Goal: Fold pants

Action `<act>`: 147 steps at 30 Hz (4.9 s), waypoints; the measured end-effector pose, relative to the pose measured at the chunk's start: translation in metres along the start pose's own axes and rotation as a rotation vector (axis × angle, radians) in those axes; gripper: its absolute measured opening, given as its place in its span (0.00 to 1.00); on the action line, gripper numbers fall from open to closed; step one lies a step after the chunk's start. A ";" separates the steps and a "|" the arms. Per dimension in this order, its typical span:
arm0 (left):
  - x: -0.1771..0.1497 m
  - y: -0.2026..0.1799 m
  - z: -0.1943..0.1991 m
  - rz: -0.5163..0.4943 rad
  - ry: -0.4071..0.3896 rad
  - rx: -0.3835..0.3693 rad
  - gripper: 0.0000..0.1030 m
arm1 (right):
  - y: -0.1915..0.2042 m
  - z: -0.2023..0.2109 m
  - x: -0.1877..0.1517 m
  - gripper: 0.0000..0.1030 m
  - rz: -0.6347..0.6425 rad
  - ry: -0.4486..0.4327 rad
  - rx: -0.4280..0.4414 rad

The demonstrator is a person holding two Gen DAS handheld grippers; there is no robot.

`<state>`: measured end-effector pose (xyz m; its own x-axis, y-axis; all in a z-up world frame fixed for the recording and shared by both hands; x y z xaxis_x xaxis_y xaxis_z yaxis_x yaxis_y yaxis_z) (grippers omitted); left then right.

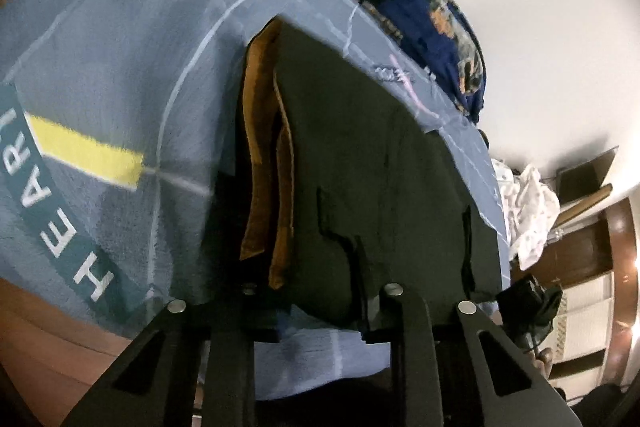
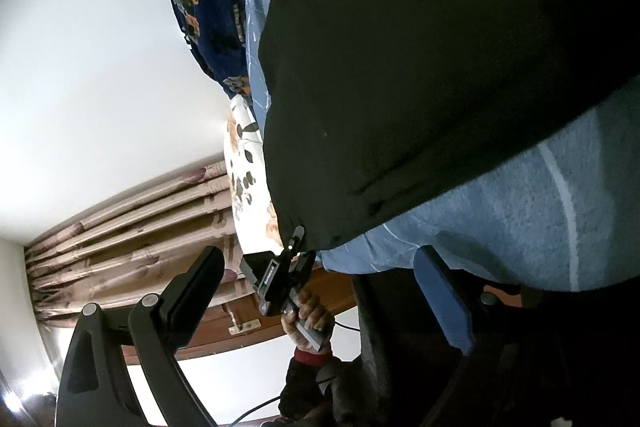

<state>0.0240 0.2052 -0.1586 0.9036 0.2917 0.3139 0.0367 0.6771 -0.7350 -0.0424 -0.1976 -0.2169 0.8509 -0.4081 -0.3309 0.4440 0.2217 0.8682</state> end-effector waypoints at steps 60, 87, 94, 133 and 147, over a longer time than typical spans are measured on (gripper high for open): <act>-0.027 -0.180 -0.137 -0.398 0.137 0.029 0.67 | 0.045 0.132 0.088 0.18 0.291 -0.251 -0.171; -0.052 -0.211 -0.201 -0.513 0.302 0.010 0.69 | -0.030 0.240 0.078 0.42 0.118 -0.451 -0.073; -0.056 -0.207 -0.207 -0.505 0.319 0.006 0.69 | -0.025 0.218 0.040 0.42 0.144 -0.352 -0.088; -0.065 -0.187 -0.216 -0.456 0.355 0.015 0.76 | -0.028 0.221 0.049 0.63 0.161 -0.454 -0.372; -0.043 -0.182 -0.221 -0.386 0.407 -0.181 0.76 | -0.017 0.187 0.111 0.63 0.399 -0.289 -0.419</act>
<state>0.0729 -0.0799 -0.1714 0.9003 -0.2598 0.3493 0.4353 0.5461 -0.7158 -0.0086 -0.4119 -0.1995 0.8893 -0.4316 0.1513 0.2307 0.7090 0.6664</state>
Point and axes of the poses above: each gripper's, at about its wrist camera, not at the fingertips, and z roughly against the way its jaws point, y to its left, x to its top, the point moved 5 cm from there along -z, roughly the way its jaws point, and after that the axes turned 10 degrees about -x, right-handed, at the moved point
